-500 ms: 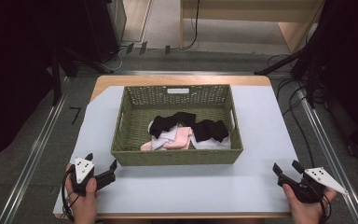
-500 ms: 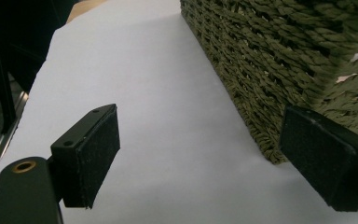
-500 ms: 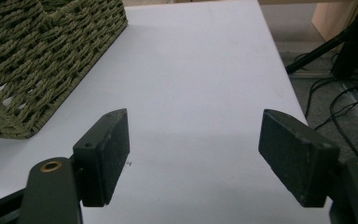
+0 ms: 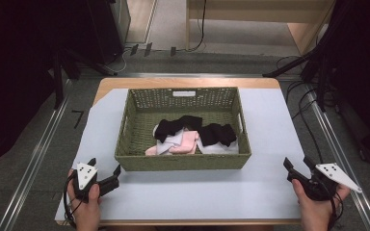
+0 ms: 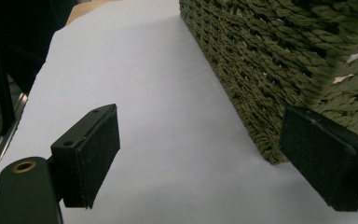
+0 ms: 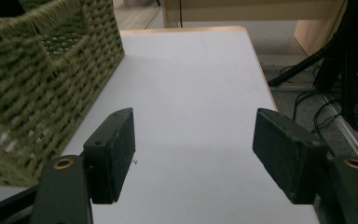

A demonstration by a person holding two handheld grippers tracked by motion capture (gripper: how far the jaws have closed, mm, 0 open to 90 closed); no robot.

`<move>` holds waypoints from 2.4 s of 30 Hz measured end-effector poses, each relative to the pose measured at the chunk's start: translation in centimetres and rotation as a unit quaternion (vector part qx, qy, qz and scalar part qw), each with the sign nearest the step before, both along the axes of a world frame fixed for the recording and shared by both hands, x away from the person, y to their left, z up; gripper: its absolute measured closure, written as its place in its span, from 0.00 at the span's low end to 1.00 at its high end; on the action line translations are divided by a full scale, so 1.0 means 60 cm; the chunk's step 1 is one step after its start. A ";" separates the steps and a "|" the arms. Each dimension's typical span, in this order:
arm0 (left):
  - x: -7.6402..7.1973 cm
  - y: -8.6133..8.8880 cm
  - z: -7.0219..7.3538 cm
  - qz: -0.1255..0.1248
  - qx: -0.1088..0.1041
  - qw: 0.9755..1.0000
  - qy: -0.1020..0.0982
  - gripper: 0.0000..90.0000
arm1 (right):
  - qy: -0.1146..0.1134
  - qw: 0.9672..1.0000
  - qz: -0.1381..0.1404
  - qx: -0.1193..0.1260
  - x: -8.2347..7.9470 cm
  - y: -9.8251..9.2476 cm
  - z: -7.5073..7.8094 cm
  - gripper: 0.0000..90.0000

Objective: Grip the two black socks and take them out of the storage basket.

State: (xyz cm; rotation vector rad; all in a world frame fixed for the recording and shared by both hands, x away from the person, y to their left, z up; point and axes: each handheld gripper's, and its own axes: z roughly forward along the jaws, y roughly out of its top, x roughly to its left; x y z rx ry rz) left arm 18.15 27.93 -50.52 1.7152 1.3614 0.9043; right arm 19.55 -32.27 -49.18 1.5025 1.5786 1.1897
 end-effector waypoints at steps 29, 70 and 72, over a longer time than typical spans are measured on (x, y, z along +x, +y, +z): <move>0.001 0.003 0.000 -0.002 -0.009 1.000 0.002 0.15 | -0.024 0.997 0.077 -0.014 0.124 0.181 0.147 0.46; 0.003 0.004 0.000 -0.001 -0.012 1.000 0.008 0.15 | 0.396 0.891 0.154 -0.160 0.294 0.349 0.087 0.62; 0.003 0.003 0.000 -0.003 -0.011 1.000 0.008 0.15 | 0.414 0.880 0.156 -0.175 0.297 0.353 0.081 0.66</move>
